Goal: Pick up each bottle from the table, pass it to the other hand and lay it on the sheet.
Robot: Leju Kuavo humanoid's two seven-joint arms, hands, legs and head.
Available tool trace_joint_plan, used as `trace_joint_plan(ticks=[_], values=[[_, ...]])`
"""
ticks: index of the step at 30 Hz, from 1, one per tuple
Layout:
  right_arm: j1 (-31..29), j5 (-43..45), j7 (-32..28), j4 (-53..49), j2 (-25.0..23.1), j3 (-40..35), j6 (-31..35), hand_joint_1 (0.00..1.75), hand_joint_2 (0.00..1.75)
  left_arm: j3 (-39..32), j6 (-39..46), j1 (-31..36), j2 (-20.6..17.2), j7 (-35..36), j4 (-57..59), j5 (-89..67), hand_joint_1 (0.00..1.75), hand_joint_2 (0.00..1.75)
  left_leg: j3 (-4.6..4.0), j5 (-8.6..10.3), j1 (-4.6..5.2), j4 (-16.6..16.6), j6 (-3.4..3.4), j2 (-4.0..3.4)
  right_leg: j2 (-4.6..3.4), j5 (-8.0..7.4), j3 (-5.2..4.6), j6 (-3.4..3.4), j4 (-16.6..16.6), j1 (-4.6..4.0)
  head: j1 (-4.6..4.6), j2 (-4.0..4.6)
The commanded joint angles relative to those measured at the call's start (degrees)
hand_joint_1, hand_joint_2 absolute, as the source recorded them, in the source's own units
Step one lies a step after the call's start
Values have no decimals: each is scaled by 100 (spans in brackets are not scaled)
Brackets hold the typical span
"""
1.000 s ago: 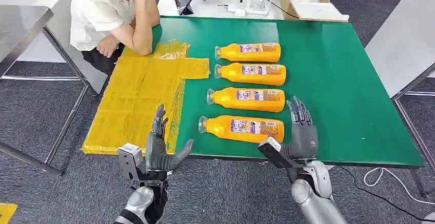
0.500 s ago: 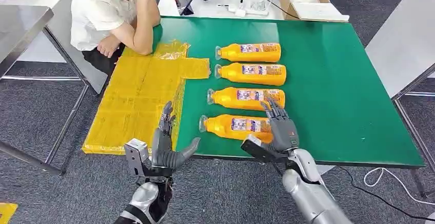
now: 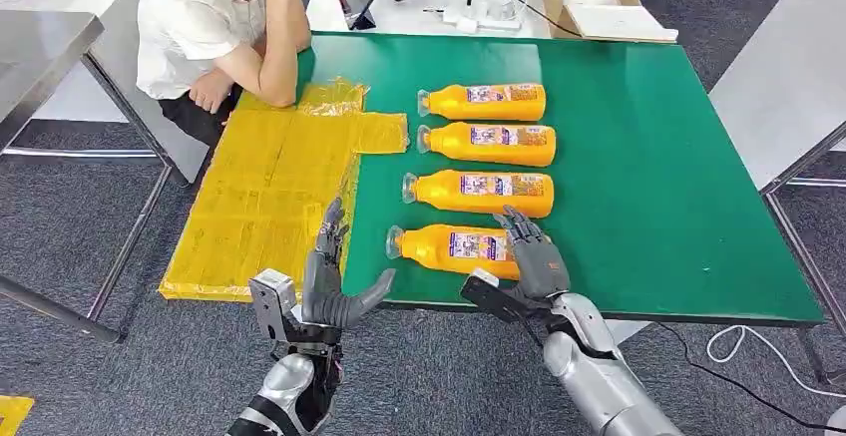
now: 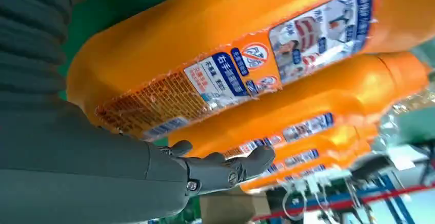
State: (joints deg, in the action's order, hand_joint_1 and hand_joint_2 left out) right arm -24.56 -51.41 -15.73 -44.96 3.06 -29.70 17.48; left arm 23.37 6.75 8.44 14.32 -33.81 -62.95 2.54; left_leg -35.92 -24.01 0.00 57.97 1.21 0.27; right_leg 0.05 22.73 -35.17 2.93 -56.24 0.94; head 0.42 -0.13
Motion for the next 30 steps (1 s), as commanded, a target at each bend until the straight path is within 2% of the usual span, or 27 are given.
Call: trace_joint_plan(ticks=[1,3,6,9,14,18,19,20,21,22,30], values=[[-697,-446,992,812,3,-580,-298,0,175,30,47,133,-119,35,258,4,0,175,37,-16,-3,-1,-9,-14,-12,13,32,-15,-1,-4,2,0],[-841,-827,1549,862,-38,-754,-328,0,175,-44,96,83,-112,64,201,-53,0,175,20,-6,-1,-4,-5,-11,-9,4,16,-8,2,-2,2,0],[-863,-830,1560,853,-51,-753,-356,0,175,-55,92,74,-115,65,193,-55,0,175,25,-8,-2,-4,-6,-13,-12,5,20,-10,2,-2,0,0],[-899,-1226,1965,772,-28,-926,-199,0,175,-107,126,39,-100,95,178,-117,0,175,22,-8,-1,-3,-6,-12,-12,5,19,-9,1,-2,0,0],[-889,-1230,1990,794,-123,-869,-458,0,175,-160,111,-1,-102,121,176,-171,0,175,26,-8,0,-5,-7,-9,-9,7,22,-11,1,-1,2,0],[-1053,-1108,1953,1157,-162,-881,-935,0,175,-190,80,44,-90,134,243,-193,0,175,20,-5,0,-5,-6,-7,-6,5,17,-8,0,-1,2,0],[-1079,-1019,1887,1208,-178,-857,-1059,93,175,-192,77,51,-92,136,258,-196,0,175,33,-11,-3,-3,-8,-11,-10,9,29,-13,0,-4,0,2],[-1079,-1019,1887,1208,-178,-857,-1059,143,175,-192,77,51,-92,136,258,-196,0,175,41,-14,-4,-2,-10,-12,-10,12,38,-16,1,-5,2,0],[-1095,-1008,1875,1215,-166,-851,-1078,143,175,-192,75,55,-91,136,267,-196,0,175,33,-8,-3,-5,-8,-9,-8,6,30,-12,4,-4,2,0],[-1106,-974,1839,1230,-172,-843,-1130,175,175,-192,76,59,-91,137,281,-199,0,175,43,-13,-4,-4,-10,-12,-10,10,39,-15,4,-5,0,0],[-1077,-800,1663,1233,-215,-880,-1272,175,175,-208,80,59,-94,135,279,-217,0,175,38,-8,-4,-8,-7,-3,-2,10,37,-14,5,-5,2,0]])
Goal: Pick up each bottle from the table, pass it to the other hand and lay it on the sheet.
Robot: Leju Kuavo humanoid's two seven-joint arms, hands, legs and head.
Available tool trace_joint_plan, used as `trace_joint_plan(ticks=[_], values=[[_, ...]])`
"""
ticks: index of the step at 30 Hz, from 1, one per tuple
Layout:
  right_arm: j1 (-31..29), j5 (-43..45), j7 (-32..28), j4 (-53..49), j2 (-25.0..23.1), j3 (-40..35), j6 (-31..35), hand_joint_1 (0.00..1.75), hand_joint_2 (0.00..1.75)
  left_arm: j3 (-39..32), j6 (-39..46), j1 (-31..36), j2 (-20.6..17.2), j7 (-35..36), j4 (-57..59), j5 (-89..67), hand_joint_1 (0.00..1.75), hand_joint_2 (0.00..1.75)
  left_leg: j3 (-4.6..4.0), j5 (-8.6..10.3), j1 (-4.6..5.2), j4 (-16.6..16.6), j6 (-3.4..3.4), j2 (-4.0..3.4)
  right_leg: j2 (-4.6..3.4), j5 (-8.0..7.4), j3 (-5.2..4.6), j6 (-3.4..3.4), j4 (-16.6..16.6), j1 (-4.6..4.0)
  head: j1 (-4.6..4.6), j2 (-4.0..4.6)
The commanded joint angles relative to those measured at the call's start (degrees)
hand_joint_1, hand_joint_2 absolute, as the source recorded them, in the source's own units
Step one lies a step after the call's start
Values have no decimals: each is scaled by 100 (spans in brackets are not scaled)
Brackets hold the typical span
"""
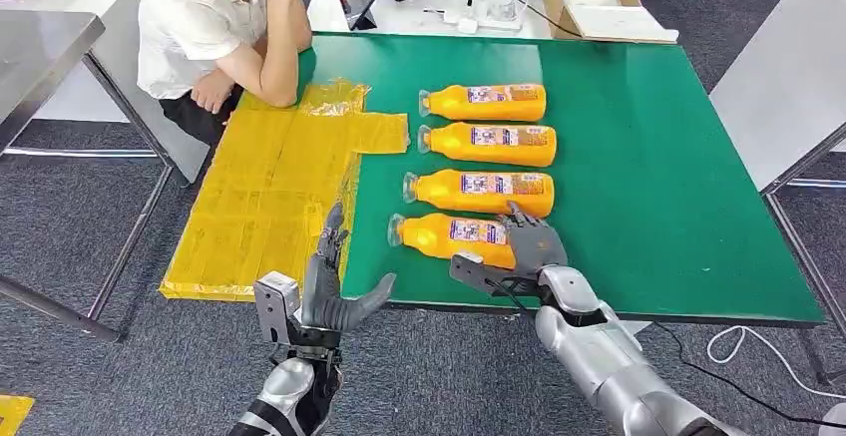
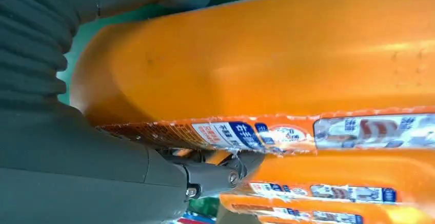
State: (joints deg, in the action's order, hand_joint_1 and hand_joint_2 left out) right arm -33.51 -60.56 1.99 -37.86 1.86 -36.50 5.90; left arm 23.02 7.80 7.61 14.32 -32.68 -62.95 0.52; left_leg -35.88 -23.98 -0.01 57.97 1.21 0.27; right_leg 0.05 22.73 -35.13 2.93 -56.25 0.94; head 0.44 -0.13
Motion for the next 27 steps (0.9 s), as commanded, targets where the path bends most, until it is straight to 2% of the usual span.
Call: trace_joint_plan(ticks=[1,4,5,13,16,18,20,22,25,27], values=[[-182,116,-109,523,-94,-200,-113,175,175,-173,-25,143,-94,21,279,-16,0,175,34,-11,-4,-8,-8,-4,-2,10,32,-13,6,-5,0,0],[-182,116,-109,523,-94,-200,-113,175,175,-173,-25,143,-94,21,279,-16,0,175,38,-13,-4,-8,-9,-5,-2,12,36,-15,6,-6,0,0],[-112,350,-322,427,-112,-162,-159,175,175,-173,-41,133,-101,15,239,-15,0,175,31,-11,-3,-7,-7,-6,-4,9,30,-11,7,-4,0,0],[16,683,-373,489,-58,-118,-160,175,175,-181,-18,115,-117,7,207,9,0,175,33,-7,-7,-7,-8,0,4,8,31,-11,9,-8,-2,0],[261,1734,-1216,366,-59,454,-428,175,175,-279,-97,71,-52,58,152,317,0,175,47,-10,-8,-11,-9,2,7,11,46,-14,14,-10,0,0],[579,2332,-1702,-144,-36,714,-305,175,175,-328,-112,-1,5,179,9,718,0,175,56,-11,-11,-13,-10,11,16,14,60,-14,18,-12,-2,0],[916,2977,-2065,-846,-15,847,-575,175,175,-311,-207,-41,24,484,-60,1201,0,175,60,-13,-11,-11,-11,6,10,13,58,-14,16,-12,-2,0],[1194,3550,-2264,-1550,52,872,-871,175,175,-283,-549,-34,28,882,-15,1940,0,175,60,-15,-10,-7,-12,10,14,16,58,-15,10,-12,-2,0],[1251,3661,-2206,-1800,91,828,-905,175,175,-272,-661,-27,31,995,28,2227,0,175,42,-10,-6,-4,-8,2,5,9,39,-10,6,-8,-2,0],[1301,3861,-2487,-2173,130,757,-818,175,175,-197,-1078,-11,-64,1389,85,2977,0,175,36,-13,-5,-1,-8,-4,0,9,32,-10,2,-7,2,0]])
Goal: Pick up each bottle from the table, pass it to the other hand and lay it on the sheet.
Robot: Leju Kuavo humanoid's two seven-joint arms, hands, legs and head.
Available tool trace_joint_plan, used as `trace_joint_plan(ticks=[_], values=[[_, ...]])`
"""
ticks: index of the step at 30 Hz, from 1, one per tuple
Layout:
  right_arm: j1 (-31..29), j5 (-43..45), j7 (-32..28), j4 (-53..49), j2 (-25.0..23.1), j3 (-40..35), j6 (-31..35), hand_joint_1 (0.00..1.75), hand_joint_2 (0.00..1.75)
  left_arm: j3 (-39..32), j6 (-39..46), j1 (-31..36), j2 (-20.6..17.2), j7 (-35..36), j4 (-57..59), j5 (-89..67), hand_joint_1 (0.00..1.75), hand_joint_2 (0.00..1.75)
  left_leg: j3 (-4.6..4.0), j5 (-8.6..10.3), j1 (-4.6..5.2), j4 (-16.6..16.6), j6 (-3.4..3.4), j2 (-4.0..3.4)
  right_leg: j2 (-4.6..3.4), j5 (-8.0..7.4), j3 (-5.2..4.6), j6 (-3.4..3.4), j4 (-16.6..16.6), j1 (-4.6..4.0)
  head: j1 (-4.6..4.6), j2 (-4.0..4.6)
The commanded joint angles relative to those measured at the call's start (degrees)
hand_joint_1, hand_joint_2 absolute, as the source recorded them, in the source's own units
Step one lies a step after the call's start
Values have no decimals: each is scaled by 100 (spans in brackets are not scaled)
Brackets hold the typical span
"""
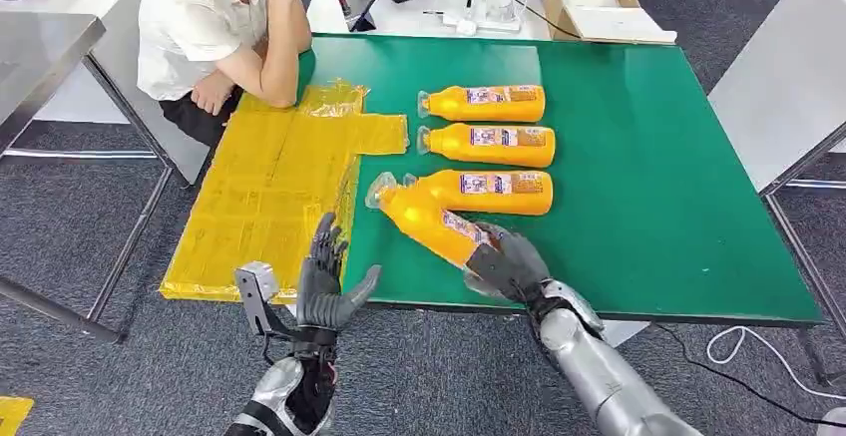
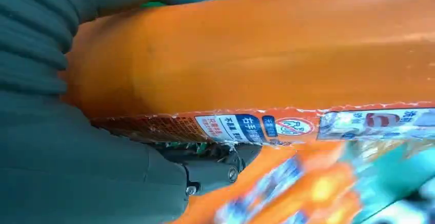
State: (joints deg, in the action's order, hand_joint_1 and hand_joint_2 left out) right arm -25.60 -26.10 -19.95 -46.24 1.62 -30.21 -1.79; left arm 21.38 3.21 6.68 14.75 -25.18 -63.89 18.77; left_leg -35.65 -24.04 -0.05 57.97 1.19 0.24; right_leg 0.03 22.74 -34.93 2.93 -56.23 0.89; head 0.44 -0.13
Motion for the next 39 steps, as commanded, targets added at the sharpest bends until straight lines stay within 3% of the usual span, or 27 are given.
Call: trace_joint_plan(ticks=[1,4,7,8,18,21,22,23,24,26,29,33,39], values=[[524,465,-310,-1433,150,126,19,175,175,39,-637,95,-155,631,194,1241,0,175,19,-12,-1,1,-7,-4,-2,12,16,-12,-3,-2,0,0],[663,550,-348,-1859,94,211,379,175,175,262,-671,70,-304,531,160,1195,0,175,3,-7,1,-1,-4,-7,-7,6,2,-9,-3,1,0,0],[737,649,-359,-1947,60,241,374,175,175,341,-734,21,-343,391,94,1100,0,175,36,-22,-3,-2,-11,-7,-4,22,35,-19,0,-4,-2,0],[737,649,-359,-1947,60,241,374,175,175,341,-734,21,-343,391,94,1100,0,175,4,-4,-1,-5,-5,5,6,7,6,-9,3,-1,-2,0],[849,789,-440,-2041,35,293,378,175,175,437,-763,-75,-392,225,-86,901,0,175,22,-14,-2,-2,-9,-3,-2,14,22,-15,1,-3,0,0],[733,596,-339,-1838,81,-1,229,175,175,587,-804,-94,-471,124,-225,621,0,175,11,-9,-1,-5,-6,-5,-5,9,10,-11,2,-1,-2,0],[671,546,-312,-1719,66,-79,196,175,175,628,-749,-77,-490,115,-226,482,0,175,42,-25,-4,-3,-12,-10,-9,23,39,-21,0,-5,0,0],[511,329,-222,-1475,90,-338,62,175,175,761,-1067,-7,-557,677,-88,644,0,175,9,-9,-1,-5,-6,-8,-8,6,8,-10,3,-1,0,0],[439,242,-186,-1367,92,-448,23,175,175,820,-988,-1,-628,501,-139,386,0,175,22,-14,-2,-5,-9,-11,-10,11,21,-14,4,-2,0,0],[255,52,-58,-1070,105,-715,-66,175,175,882,-791,16,-598,212,-136,-77,0,175,19,-12,-2,-5,-8,-14,-14,7,18,-14,4,-2,0,0],[69,-313,-40,-828,117,-1115,-13,175,175,814,-1117,23,-475,541,-142,203,0,175,4,-6,-1,-4,-6,-14,-13,2,2,-10,2,-1,0,0],[73,-591,-50,-1055,121,-1350,184,175,175,763,-1532,13,-567,675,-113,508,0,175,24,-13,-2,-6,-9,-13,-13,9,21,-16,5,-3,-2,0],[105,-614,-3,-1267,169,-1439,168,175,175,649,-1510,63,-518,752,-20,614,0,175,16,-13,-2,-3,-8,-4,-4,14,16,-14,-1,-2,0,0]])
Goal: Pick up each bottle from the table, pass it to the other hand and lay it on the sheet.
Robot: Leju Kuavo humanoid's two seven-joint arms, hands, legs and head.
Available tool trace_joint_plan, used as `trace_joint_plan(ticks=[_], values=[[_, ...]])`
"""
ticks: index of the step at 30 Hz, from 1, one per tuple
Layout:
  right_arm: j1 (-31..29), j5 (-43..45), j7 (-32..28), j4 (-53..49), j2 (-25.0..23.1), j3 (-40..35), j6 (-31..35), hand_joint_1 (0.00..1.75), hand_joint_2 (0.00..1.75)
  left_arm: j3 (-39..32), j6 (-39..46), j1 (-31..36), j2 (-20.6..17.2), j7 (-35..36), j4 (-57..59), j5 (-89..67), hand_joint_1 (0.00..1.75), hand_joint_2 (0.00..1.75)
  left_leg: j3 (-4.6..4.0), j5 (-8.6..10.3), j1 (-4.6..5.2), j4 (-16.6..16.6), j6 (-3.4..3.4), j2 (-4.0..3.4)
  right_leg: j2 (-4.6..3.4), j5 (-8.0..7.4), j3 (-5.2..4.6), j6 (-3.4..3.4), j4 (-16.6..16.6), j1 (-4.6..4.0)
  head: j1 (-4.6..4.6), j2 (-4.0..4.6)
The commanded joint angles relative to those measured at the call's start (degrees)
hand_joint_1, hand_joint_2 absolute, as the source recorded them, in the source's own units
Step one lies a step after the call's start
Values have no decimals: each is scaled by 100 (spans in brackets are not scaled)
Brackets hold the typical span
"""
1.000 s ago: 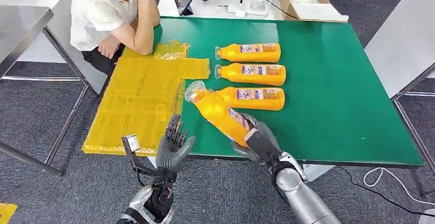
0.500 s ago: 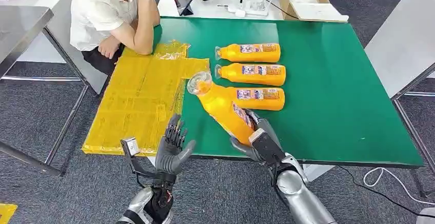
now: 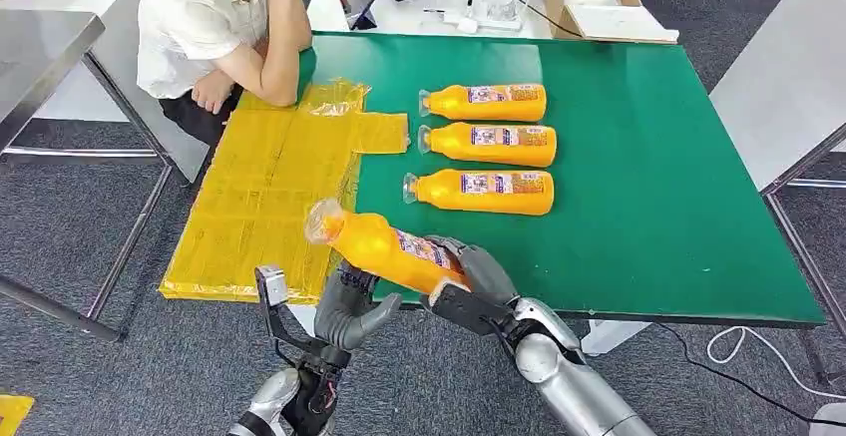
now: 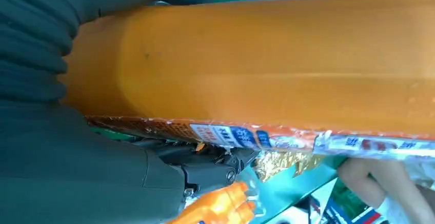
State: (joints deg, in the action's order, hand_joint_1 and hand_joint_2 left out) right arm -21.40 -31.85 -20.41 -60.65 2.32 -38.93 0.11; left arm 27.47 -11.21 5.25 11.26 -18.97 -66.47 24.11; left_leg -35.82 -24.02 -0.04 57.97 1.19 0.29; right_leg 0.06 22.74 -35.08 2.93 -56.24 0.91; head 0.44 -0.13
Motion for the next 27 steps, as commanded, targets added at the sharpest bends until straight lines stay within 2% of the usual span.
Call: trace_joint_plan(ticks=[1,4,6,11,15,17,22,24,25,26,27], values=[[-316,-39,43,174,99,-567,-22,175,175,39,-68,207,-168,131,238,81,0,175,28,-12,-4,-2,-7,-9,-7,9,26,-11,4,-5,-2,0],[-277,79,-141,106,41,-592,6,175,175,-182,-511,219,-68,458,389,774,0,175,37,-14,-3,-3,-9,-10,-7,12,33,-15,2,-5,0,0],[-219,158,-306,-51,72,-608,12,175,175,-272,-539,224,-1,370,376,1006,0,175,32,-12,-4,-3,-9,-10,-8,10,28,-14,2,-5,-2,0],[-58,198,-565,-345,65,-641,170,175,175,-348,-401,263,93,443,120,1430,0,175,10,-4,-3,-2,-5,0,2,4,9,-8,3,-4,-2,0],[-72,194,-544,-298,-29,-797,159,175,175,-413,-70,295,197,286,30,1543,0,175,32,-16,-5,1,-9,-7,-4,14,29,-15,0,-7,-2,0],[-65,199,-544,-294,-48,-809,162,175,175,-415,-57,306,203,291,17,1555,0,175,9,-6,-3,-1,-6,-6,-5,4,8,-9,1,-3,0,0],[-53,240,-573,-252,-95,-859,143,175,175,-547,-56,266,292,318,-100,1936,0,175,27,-12,-4,-1,-9,-5,-3,12,25,-15,0,-5,-2,0],[13,318,-587,-184,-165,-893,162,169,175,-539,37,266,296,260,-268,2025,0,175,27,-15,-5,1,-9,-10,-7,12,24,-15,-1,-6,-2,0],[36,321,-563,-146,-174,-927,203,164,175,-531,126,259,307,222,-331,2047,162,175,12,-8,-6,1,-7,-5,-3,6,13,-11,1,-7,-2,0],[69,313,-557,-99,-188,-955,245,161,175,-530,303,254,314,99,-389,1940,175,175,23,-13,-7,1,-9,-6,-3,12,22,-14,0,-8,-2,0],[93,334,-557,-80,-196,-947,261,141,175,-519,384,243,320,9,-431,1858,175,175,16,-8,-4,-2,-7,-2,0,7,16,-10,3,-5,0,0]])
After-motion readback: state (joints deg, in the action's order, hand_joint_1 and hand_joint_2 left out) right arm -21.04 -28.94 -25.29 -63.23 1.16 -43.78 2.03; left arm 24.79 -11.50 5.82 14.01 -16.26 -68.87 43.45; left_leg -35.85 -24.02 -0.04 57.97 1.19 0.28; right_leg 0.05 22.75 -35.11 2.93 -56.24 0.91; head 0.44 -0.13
